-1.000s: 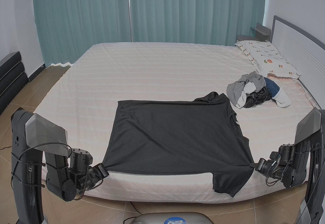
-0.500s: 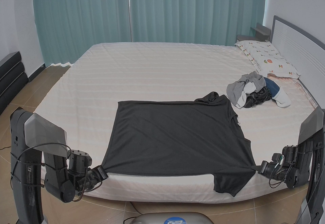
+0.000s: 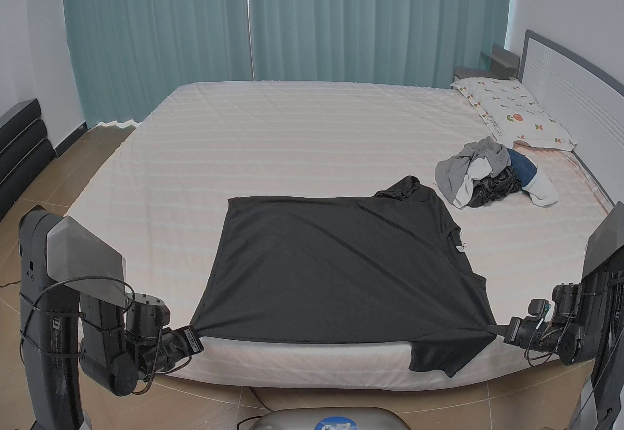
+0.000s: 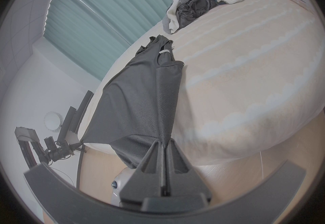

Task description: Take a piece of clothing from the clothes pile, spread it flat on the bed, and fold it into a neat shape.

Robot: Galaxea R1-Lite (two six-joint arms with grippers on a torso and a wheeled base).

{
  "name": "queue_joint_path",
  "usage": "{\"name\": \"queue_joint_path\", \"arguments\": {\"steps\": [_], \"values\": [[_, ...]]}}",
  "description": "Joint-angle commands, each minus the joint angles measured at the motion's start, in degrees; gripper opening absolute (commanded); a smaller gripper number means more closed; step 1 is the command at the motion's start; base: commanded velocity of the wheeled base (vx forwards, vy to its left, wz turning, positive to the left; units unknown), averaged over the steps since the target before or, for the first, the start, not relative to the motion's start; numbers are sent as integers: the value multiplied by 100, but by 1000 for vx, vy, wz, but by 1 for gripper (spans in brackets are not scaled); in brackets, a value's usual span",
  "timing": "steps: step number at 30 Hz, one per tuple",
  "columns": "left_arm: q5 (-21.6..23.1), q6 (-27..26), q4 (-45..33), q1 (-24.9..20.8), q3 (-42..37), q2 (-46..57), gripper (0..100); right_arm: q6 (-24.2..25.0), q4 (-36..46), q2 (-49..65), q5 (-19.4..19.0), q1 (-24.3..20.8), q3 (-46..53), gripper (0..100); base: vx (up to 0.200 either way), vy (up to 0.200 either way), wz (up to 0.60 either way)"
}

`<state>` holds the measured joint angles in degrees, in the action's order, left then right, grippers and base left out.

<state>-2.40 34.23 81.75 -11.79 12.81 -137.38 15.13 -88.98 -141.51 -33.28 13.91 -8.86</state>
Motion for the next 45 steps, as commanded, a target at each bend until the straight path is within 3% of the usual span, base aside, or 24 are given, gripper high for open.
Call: {"name": "queue_joint_path", "arguments": {"steps": [1, 8, 11, 20, 32, 37, 40, 42, 43, 45], "values": [[12, -259, 113, 1, -288, -26, 0, -186, -58, 44, -82, 165, 174, 0, 0, 0, 0], [12, -426, 139, 1, -455, 0, 0, -432, -58, 62, -117, 200, 429, 0, 0, 0, 0], [3, -699, 175, 1, -604, -26, 0, -739, -58, 97, -390, 297, 631, 0, 0, 0, 0], [3, -1147, 175, 1, -930, 18, 0, -1328, -49, 97, -434, 437, 886, 0, 0, 0, 0], [3, -1226, 175, 36, -991, 132, 0, -1513, -5, 299, -592, 613, 886, 0, 0, 0, 0], [12, -1147, 175, 63, -692, 325, 0, -1390, -49, 616, -706, 393, 825, 0, 0, 0, 0], [12, -980, 175, 54, -420, 501, 0, -942, -49, 739, -653, 33, 447, 0, 0, 0, 0], [12, -971, 175, 54, -411, 510, 0, -915, -49, 748, -653, 24, 429, 0, 0, 0, 0], [12, -690, 175, 63, -165, 695, 0, -458, 30, 976, -645, -81, 43, 0, 0, 0, 0], [3, -523, 157, 107, -51, 791, 0, -274, 100, 1055, -636, -222, -160, 0, 0, 0, 0]]}}
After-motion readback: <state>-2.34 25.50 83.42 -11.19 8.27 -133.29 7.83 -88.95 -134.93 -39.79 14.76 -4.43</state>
